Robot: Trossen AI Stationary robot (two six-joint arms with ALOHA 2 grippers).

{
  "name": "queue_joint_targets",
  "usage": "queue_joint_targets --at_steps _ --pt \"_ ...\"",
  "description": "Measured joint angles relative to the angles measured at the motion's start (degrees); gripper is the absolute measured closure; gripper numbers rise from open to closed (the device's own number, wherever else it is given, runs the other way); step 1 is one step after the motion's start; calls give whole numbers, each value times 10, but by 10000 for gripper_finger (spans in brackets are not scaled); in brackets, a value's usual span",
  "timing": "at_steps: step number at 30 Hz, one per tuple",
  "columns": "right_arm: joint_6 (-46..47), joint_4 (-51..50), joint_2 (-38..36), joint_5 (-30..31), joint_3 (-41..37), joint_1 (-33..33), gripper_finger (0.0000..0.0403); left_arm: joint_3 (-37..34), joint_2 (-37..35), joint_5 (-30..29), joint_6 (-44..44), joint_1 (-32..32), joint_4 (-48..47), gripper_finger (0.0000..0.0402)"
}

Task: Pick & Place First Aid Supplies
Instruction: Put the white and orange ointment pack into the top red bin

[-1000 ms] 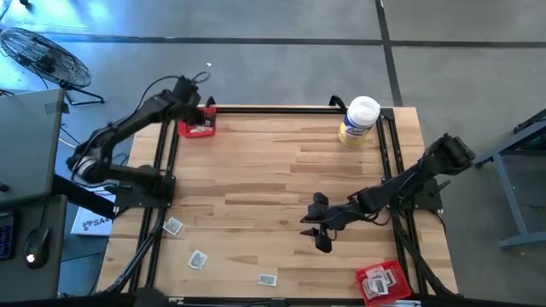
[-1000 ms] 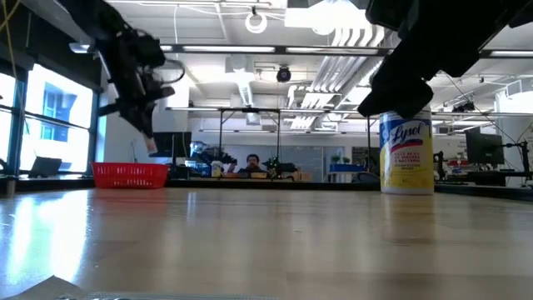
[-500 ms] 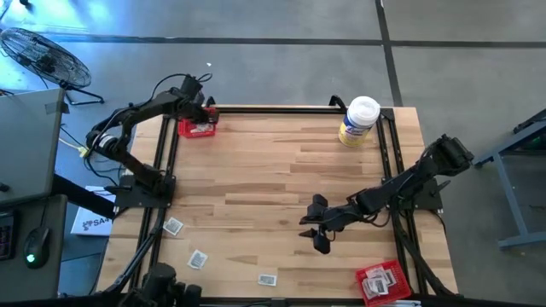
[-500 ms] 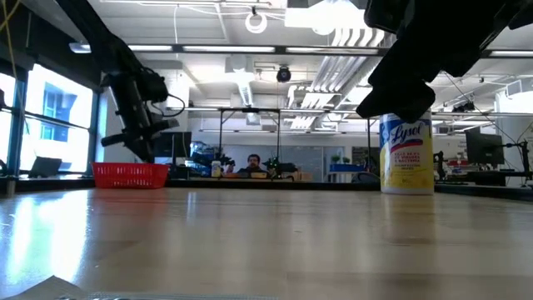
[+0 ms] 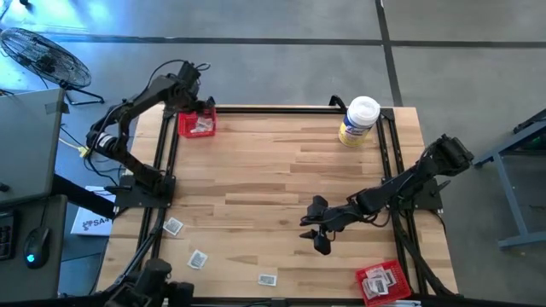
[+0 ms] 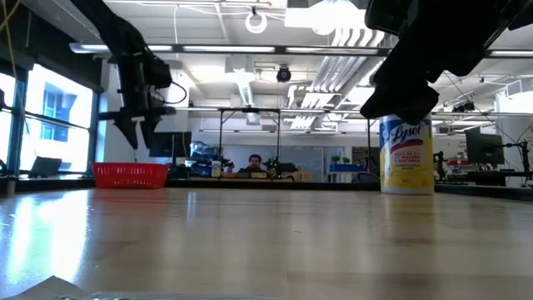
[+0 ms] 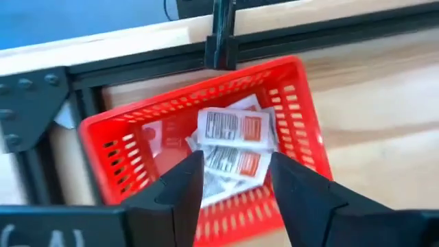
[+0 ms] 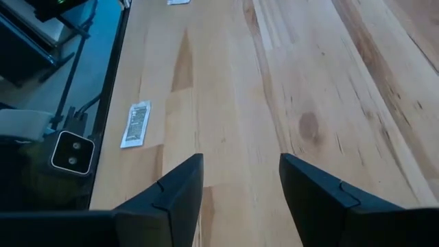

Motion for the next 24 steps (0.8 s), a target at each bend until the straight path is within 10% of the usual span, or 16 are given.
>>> queue_joint_targets --at_steps 9,19,24 --pt "-44 0 0 6 0 0 217 -10 -81 -13 15 -172 -78 244" --pt "-66 3 0 28 0 0 217 -206 -175 -15 -203 -655 153 248" --pt "-76 7 0 23 0 0 217 -226 -123 -106 -252 -884 274 248"
